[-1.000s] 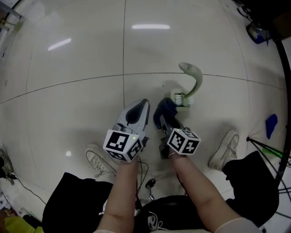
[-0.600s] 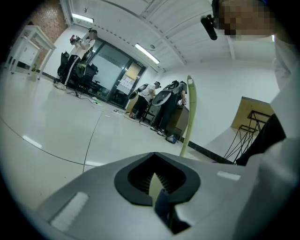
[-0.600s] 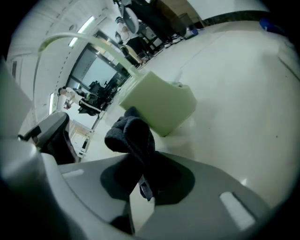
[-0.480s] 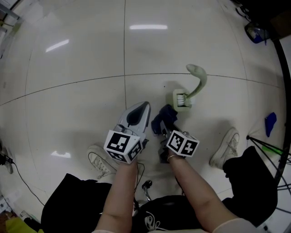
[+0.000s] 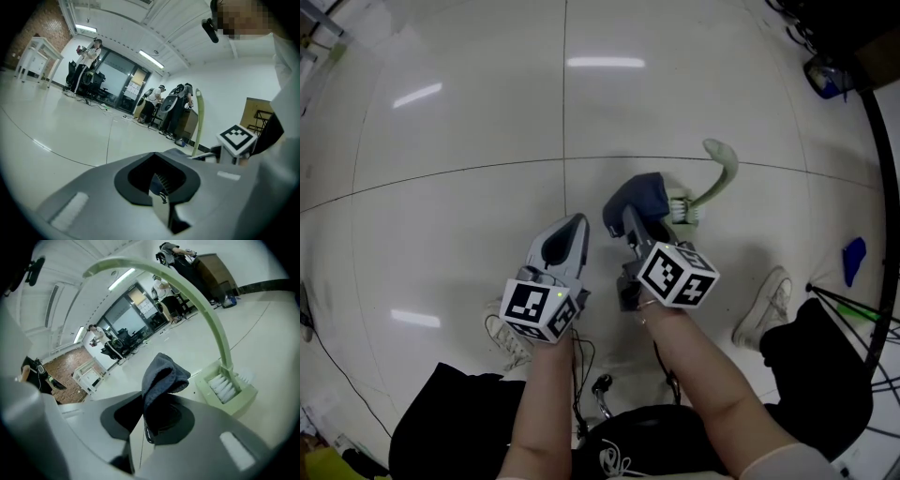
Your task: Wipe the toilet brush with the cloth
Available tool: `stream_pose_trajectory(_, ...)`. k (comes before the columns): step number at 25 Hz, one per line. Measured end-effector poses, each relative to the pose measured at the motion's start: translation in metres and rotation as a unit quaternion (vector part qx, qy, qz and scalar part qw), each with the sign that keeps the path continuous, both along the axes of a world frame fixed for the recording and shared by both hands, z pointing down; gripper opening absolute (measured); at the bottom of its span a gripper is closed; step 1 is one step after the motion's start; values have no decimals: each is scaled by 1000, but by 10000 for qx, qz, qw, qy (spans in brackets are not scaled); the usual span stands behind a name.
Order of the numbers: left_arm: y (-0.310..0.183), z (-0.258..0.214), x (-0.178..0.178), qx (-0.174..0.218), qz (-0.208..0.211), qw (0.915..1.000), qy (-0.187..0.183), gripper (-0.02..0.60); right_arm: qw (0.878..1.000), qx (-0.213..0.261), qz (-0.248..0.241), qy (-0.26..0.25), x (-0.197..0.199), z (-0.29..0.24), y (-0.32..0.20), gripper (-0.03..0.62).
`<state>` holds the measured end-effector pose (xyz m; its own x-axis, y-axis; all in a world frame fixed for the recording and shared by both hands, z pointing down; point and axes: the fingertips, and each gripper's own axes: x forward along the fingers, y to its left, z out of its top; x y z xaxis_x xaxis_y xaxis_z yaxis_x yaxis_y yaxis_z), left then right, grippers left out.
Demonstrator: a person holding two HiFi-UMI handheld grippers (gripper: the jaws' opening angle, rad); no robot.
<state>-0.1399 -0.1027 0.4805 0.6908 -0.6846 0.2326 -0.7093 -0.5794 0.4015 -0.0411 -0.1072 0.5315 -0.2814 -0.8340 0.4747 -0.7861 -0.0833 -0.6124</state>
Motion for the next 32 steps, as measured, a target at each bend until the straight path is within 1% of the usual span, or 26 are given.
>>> stream_pose_trajectory(2, 4, 4, -8, -40, -43, 10000, 6, 6, 9985, -258, 402, -282, 9, 18, -5, 69)
stream_pose_trajectory(4, 6, 9, -13, -84, -48, 10000, 12, 6, 9930, -524, 820, -668, 17, 38, -3, 69)
stream_pose_trajectory(5, 7, 11, -15, -101, -43, 9999, 12, 6, 9903, -619, 948, -801, 20, 46, 0, 69)
stream_pose_trajectory(12, 11, 16, -12, -163, 33, 9999, 24, 6, 9816, -1092, 1275, -910, 29, 85, 22, 69)
stream_pose_trajectory(18, 17, 23, -2, -255, 161, 9995, -63, 6, 9773, -1381, 1298, -943, 32, 106, 49, 69)
stream_pose_trajectory(21, 19, 23, 4, -267, 207, 9994, -104, 6, 9758, -1558, 1169, -995, 26, 114, 76, 69)
stream_pose_trajectory(24, 13, 13, 12, -177, 213, 9996, -89, 6, 9743, -1697, 1028, -1064, 24, 111, 103, 69)
stream_pose_trajectory(26, 3, -3, 17, -14, 193, 9998, -36, 6, 9730, -1564, 1137, -1264, 31, 91, 114, 69)
stream_pose_trajectory(28, -18, -29, 22, 293, 186, 9994, -5, 6, 9705, -1199, 1440, -1515, 49, 59, 111, 69)
stream_pose_trajectory(29, -31, -46, 26, 486, 186, 9986, 12, 6, 9705, -977, 1572, -1542, 62, 41, 105, 69)
stream_pose_trajectory(32, -53, -99, 42, 943, 212, 9953, 113, 6, 9754, -439, 1762, -1253, 105, -15, 90, 69)
